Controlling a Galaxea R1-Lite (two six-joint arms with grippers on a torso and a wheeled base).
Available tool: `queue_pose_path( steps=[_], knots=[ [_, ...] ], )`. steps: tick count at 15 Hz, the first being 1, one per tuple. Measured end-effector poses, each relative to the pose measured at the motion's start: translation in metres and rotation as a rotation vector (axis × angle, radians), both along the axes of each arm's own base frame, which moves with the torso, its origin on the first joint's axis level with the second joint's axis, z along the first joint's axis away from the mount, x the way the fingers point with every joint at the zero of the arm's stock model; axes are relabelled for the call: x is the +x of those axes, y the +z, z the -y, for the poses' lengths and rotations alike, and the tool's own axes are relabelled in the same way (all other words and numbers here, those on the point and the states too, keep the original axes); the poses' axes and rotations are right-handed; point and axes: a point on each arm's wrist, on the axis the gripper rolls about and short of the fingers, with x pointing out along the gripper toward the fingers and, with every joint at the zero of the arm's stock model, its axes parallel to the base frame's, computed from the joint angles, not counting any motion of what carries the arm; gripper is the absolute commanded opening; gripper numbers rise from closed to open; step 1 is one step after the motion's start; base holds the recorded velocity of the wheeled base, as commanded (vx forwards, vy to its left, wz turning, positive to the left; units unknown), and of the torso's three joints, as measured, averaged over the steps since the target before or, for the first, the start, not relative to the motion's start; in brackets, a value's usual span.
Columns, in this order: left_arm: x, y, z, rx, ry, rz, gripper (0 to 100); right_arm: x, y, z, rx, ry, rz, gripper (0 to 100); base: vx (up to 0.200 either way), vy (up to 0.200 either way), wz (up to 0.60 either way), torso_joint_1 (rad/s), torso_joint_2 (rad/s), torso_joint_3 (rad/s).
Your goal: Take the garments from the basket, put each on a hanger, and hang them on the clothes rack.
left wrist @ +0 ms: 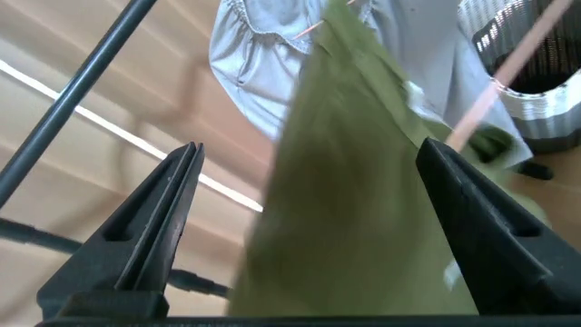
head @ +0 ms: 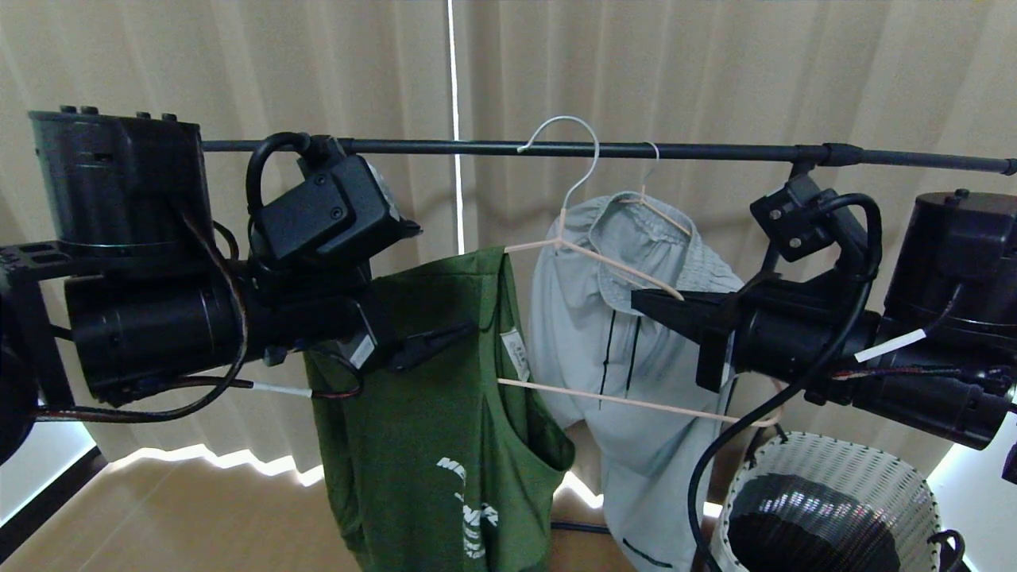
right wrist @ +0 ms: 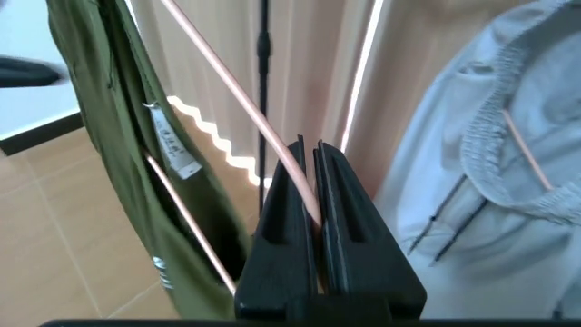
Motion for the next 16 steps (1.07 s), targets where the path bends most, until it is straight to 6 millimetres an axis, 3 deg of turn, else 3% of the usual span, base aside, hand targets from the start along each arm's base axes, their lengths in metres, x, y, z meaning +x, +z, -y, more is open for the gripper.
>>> queue_pose_path(
  steps=[7,8,16],
  knots=[
    [0.009,-0.005,-0.003,0.026,0.020,0.001,100,-0.005,-0.004,-0.004,-0.006,0.031,0.039,0,0.000,0.000,0.00,0.000,0.00,0.000],
    [0.009,-0.005,-0.003,0.027,0.019,0.000,0,-0.006,-0.005,-0.005,-0.007,0.039,0.039,0,0.000,0.000,0.00,0.000,0.00,0.000],
    [0.009,-0.008,-0.003,0.032,0.019,-0.007,0,-0.009,-0.010,-0.006,-0.017,0.074,0.038,0,0.000,0.000,0.00,0.000,0.00,0.000]
  ],
)
